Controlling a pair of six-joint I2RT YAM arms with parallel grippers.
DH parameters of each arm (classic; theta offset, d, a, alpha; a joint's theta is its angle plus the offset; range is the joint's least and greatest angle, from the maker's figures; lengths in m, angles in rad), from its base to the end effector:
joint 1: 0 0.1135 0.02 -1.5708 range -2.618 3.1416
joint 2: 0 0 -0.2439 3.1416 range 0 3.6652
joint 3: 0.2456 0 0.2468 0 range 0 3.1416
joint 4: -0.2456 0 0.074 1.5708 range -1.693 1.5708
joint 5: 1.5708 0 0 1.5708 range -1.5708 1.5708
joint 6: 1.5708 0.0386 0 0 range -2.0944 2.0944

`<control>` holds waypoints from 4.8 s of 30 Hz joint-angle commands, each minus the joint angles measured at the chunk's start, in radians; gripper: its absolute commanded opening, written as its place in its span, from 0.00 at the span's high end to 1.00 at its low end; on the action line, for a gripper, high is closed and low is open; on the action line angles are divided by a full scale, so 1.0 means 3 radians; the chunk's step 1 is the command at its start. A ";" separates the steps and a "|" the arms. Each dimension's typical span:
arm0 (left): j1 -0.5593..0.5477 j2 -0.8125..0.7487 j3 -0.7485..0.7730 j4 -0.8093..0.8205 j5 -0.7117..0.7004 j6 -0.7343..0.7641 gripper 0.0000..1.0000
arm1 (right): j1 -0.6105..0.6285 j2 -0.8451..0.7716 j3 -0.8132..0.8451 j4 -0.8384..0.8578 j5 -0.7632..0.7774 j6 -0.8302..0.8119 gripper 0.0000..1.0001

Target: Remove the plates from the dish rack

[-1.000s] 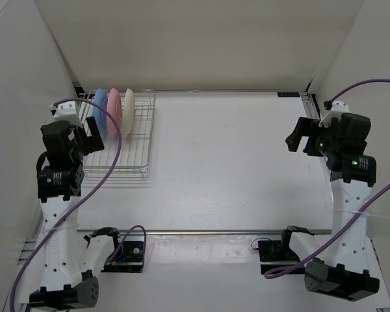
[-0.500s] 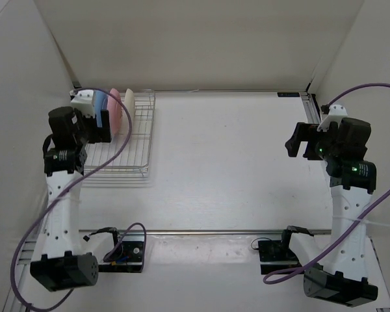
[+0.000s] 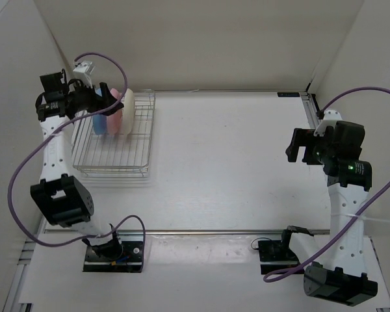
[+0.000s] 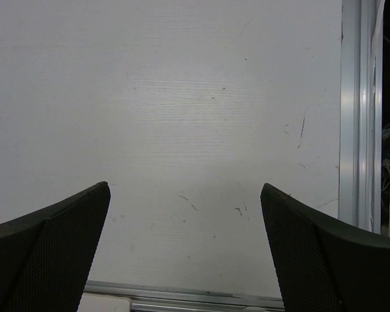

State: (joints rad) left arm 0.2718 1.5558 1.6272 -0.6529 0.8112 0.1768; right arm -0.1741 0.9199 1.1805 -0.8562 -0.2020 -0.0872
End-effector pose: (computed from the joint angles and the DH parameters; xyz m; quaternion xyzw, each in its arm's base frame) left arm 0.3301 0.0629 0.3791 0.1487 0.8167 -0.2416 0.5025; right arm 0.1792 -0.0237 0.3645 -0.0090 0.8802 0.0276 0.4738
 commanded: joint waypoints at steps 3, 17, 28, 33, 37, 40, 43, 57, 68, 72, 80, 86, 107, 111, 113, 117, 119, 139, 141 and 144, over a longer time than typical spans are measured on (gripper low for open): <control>-0.0088 0.0412 0.0323 -0.0135 0.0359 0.0187 0.02 | 0.0008 0.0022 0.0002 0.0093 0.0126 -0.0057 0.00; -0.0190 0.0996 0.0508 0.0075 0.0073 0.0034 0.13 | 0.0008 -0.0014 -0.0161 0.0124 0.0239 -0.0088 0.00; -0.0282 0.1211 0.0574 0.0182 -0.0024 -0.0083 0.16 | 0.0008 -0.0014 -0.0161 0.0124 0.0239 -0.0088 0.00; -0.0389 0.1241 0.0609 0.0182 -0.0101 -0.0083 0.26 | 0.0008 -0.0044 -0.0192 0.0124 0.0239 -0.0118 0.00; -0.0420 0.1241 0.0610 0.0182 -0.0173 -0.0114 0.45 | 0.0008 -0.0044 -0.0228 0.0154 0.0239 -0.0119 0.00; -0.0420 0.1241 0.0610 0.0182 -0.0204 -0.0114 0.59 | 0.0008 -0.0044 -0.0289 0.0190 0.0239 -0.0119 0.00; -0.0420 0.1241 0.0610 0.0182 -0.0204 -0.0114 0.70 | 0.0008 -0.0044 -0.0320 0.0190 0.0239 -0.0119 0.00; -0.0420 0.1144 0.0696 0.0151 -0.0270 -0.0145 0.89 | 0.0008 -0.0014 -0.0351 0.0251 0.0208 -0.0088 0.00; -0.0420 0.1067 0.1550 -0.0568 -0.0240 0.0024 0.89 | 0.0008 0.0017 -0.0381 0.0251 0.0172 -0.0088 0.00; -0.0451 0.0864 0.1643 -0.0784 -0.0209 0.0467 0.89 | 0.0008 0.0048 -0.0341 0.0251 0.0172 -0.0088 0.00; -0.0880 0.0178 0.1009 -0.1116 -0.0693 0.1409 0.89 | 0.0008 0.0298 -0.0100 0.0180 0.0070 -0.0047 0.00; -0.1594 -0.0037 0.0938 -0.1750 -0.0918 0.1962 0.89 | 0.0008 0.0609 0.0339 0.0063 -0.0180 -0.0067 0.00; -0.5011 -0.0692 -0.0914 -0.0831 -0.4836 0.3491 0.89 | 0.1173 0.1638 0.1776 -0.0367 -0.0973 -0.0573 0.10; -0.5272 -0.0753 -0.1108 -0.0335 -0.4837 0.3604 0.89 | 0.1245 0.1551 0.1807 -0.0296 -0.1213 -0.0681 0.10; -0.5375 -0.0723 -0.1144 -0.0247 -0.4806 0.3604 0.89 | 0.1245 0.1500 0.1731 -0.0250 -0.1249 -0.0681 0.10; -0.5456 -0.0533 -0.1027 -0.0217 -0.4872 0.3568 0.89 | 0.1281 0.1351 0.1476 -0.0046 -0.1270 -0.0711 0.10; -0.5492 -0.0426 -0.0905 -0.0135 -0.4872 0.3532 0.89 | 0.1281 0.1311 0.1312 -0.0014 -0.1234 -0.0712 0.10; -0.5503 -0.0175 -0.0761 -0.0043 -0.4867 0.3404 0.83 | 0.1281 0.1382 0.0892 0.0297 -0.0938 -0.0646 1.00; -0.5416 -0.0175 -0.0730 -0.0043 -0.4867 0.3404 0.83 | 0.1281 0.1459 0.0892 0.0328 -0.0836 -0.0594 1.00; -0.5314 -0.0144 -0.0613 -0.0002 -0.4867 0.3404 0.65 | 0.1281 0.1647 0.0999 0.0328 -0.0794 -0.0512 1.00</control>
State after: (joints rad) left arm -1.3514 1.5330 1.3888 -0.7235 -0.6102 1.1927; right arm 0.2050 1.3586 1.4628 -0.7959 -0.5163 -0.2203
